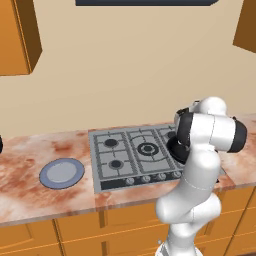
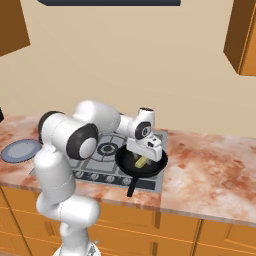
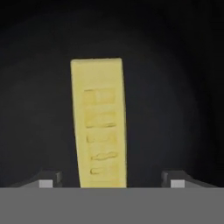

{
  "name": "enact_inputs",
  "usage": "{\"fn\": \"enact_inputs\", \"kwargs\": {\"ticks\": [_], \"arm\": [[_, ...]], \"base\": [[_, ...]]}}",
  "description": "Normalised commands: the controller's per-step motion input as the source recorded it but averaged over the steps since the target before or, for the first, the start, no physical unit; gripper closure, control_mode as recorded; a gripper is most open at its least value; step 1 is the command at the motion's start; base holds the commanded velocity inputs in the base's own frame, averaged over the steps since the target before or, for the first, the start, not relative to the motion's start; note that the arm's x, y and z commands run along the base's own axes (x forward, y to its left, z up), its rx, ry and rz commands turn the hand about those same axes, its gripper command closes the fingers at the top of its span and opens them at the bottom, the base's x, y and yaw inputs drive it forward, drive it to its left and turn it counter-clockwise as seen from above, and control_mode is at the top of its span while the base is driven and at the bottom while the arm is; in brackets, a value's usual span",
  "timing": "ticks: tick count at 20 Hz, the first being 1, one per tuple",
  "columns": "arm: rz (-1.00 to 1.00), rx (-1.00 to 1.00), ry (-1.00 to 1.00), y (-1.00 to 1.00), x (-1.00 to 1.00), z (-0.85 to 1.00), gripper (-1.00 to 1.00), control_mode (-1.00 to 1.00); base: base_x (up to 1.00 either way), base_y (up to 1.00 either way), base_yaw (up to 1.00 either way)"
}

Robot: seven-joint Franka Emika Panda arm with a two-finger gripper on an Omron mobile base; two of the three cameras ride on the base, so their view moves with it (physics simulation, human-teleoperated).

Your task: Pick up the butter stick and place it in the pan. Then turn on the burner for the pan.

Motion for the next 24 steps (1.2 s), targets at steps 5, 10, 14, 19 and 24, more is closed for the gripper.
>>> {"fn": "enact_inputs", "kwargs": {"ticks": [5,10,14,19,24], "arm": [[0.0,0.0,-0.12,-0.02,-0.54,0.53,-1.0,-1.0],[0.04,-0.01,-0.06,0.04,-0.79,0.26,-1.0,-1.0],[0.16,-0.03,-0.01,0.25,-0.94,0.0,-1.0,-1.0],[0.2,-0.01,-0.02,0.22,-0.82,0.03,-1.0,-1.0],[0.2,0.01,0.0,0.13,-0.47,0.01,-1.0,-1.0]], "base": [[0.0,0.0,0.0],[0.0,0.0,0.0],[0.0,0.0,0.0],[0.0,0.0,0.0],[0.0,0.0,0.0]]}}
